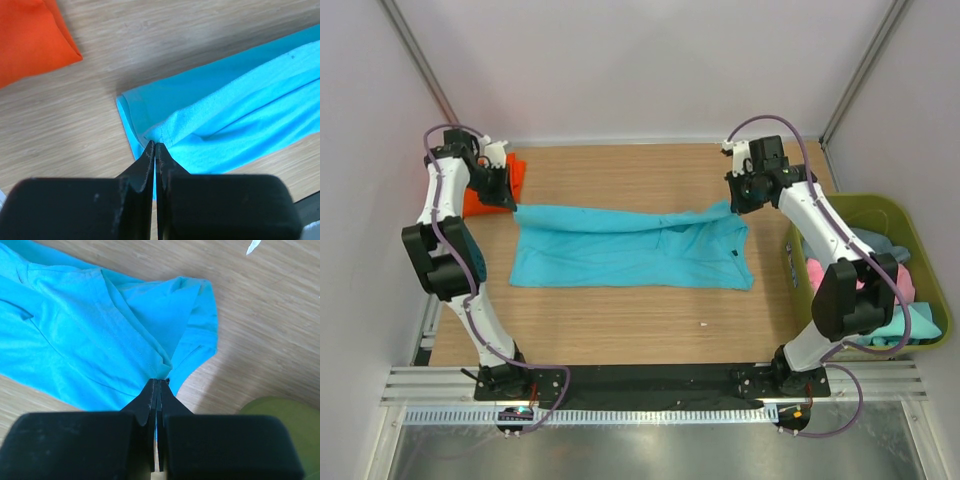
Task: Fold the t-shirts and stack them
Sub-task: Fold the tshirt
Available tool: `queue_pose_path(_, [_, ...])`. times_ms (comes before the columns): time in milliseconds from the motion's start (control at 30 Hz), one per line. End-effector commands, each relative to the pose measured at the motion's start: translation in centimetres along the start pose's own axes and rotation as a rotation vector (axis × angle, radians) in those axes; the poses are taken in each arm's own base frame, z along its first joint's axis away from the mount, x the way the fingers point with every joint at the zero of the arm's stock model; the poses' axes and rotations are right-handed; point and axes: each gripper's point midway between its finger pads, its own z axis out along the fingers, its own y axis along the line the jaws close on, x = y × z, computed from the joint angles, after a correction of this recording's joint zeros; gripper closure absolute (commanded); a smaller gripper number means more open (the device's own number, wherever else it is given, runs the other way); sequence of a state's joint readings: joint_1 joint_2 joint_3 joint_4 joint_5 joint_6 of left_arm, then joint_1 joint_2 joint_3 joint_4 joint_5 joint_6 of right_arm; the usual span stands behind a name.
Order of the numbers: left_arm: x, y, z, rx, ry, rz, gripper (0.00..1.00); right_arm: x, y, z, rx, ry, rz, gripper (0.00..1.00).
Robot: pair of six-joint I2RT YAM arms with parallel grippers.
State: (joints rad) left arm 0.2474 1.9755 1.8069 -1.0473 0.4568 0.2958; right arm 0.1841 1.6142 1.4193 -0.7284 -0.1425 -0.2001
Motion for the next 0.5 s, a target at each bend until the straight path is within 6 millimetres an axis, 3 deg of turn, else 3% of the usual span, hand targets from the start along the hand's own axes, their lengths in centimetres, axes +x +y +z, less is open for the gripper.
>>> queue_pose_path(0, [0.5, -0.7, -1.6, 0.005, -0.011, 0.026, 1.0, -0.7, 0.7, -2.2, -0.006, -0.074, -0.004, 0.99])
queue_pose_path(200, [3.2, -0.8, -0.7, 0.012, 0.047, 0.016, 1.0, 2.1, 1.3, -2.6, -0.015, -0.047, 0.01, 0.99])
queue_pose_path(467, [5.8, 0.3, 0.7, -0.004, 0.104, -0.043, 1.0, 5.3, 2.5, -1.5, -0.06, 0.014, 0.05, 0.99])
